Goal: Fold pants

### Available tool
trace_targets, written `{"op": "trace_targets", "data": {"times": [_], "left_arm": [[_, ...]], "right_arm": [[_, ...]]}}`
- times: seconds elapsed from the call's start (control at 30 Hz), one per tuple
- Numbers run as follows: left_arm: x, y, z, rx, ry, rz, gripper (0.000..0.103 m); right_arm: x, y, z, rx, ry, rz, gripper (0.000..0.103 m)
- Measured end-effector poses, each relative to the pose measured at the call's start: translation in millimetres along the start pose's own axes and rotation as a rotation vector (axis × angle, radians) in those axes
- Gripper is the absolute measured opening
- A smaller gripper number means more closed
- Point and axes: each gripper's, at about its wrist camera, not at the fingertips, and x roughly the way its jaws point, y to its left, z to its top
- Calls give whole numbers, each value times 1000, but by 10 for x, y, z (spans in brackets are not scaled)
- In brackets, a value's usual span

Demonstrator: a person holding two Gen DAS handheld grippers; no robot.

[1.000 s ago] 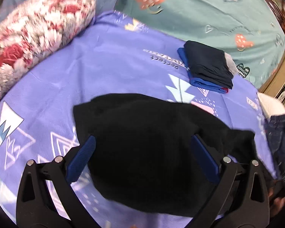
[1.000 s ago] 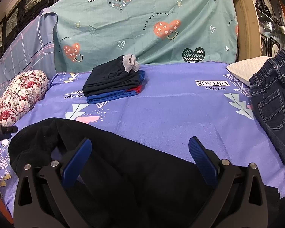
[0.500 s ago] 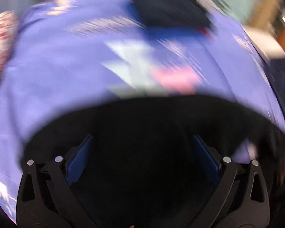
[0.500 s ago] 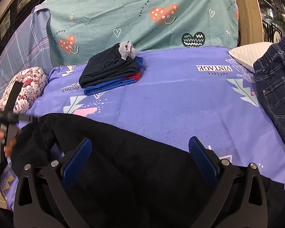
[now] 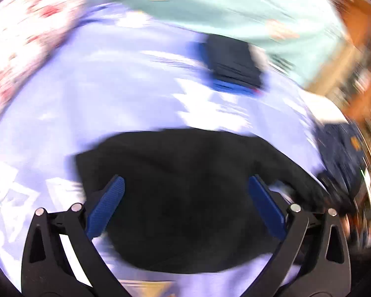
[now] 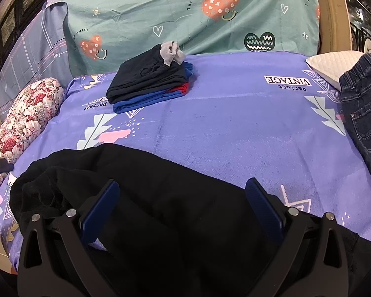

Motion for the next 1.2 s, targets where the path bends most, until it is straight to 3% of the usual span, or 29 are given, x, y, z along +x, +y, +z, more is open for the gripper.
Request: {"op": "trace_targets", "data": {"times": [0.07, 0.13, 0.3, 0.4, 0.47, 0.57, 0.7, 0.77, 0.83, 0.87, 0.9, 1.03, 1.1, 1.2], "left_arm": [[110, 408, 75, -133, 27, 13, 101], [285, 616, 87, -184, 61, 46, 101], [801, 672, 157, -151, 129, 73, 97], [901, 591, 171, -70, 126, 186, 85], [876, 675, 198, -104, 142, 201, 81], [779, 833, 224, -149, 171, 234, 87], [854, 742, 210, -66, 202, 186, 89], [902, 544, 208, 7, 200, 182, 80], [932, 365, 213, 56, 193, 210, 60], [929, 332, 230, 61, 201, 151, 34], [941, 326, 239, 44, 230, 85, 20], [877, 295, 234, 74, 210, 105, 20], [909, 338, 236, 56, 209, 89, 21], [967, 375, 248, 17, 210, 52, 31]], "right_arm": [[-4, 7, -5, -3, -3, -2, 102], [-18, 21, -7, -8, -8, -5, 102], [-78, 12, -4, -5, -39, -11, 102], [-143, -1, -6, 6, -63, -2, 102], [-210, -18, -8, 13, -70, 21, 102], [-331, -47, -25, -1, -68, 2, 102], [-544, -259, -78, 2, -55, -64, 102], [-671, -483, -49, 26, -40, -127, 102], [-790, -698, -3, 54, -32, -196, 102], [-874, -848, 34, 69, -20, -248, 102], [-934, -970, 57, 79, -1, -285, 102], [-995, -1458, 3, 103, 171, -397, 102], [-958, -1612, -127, 136, 225, -379, 102], [-756, -1766, -299, 188, 322, -318, 102]]}}
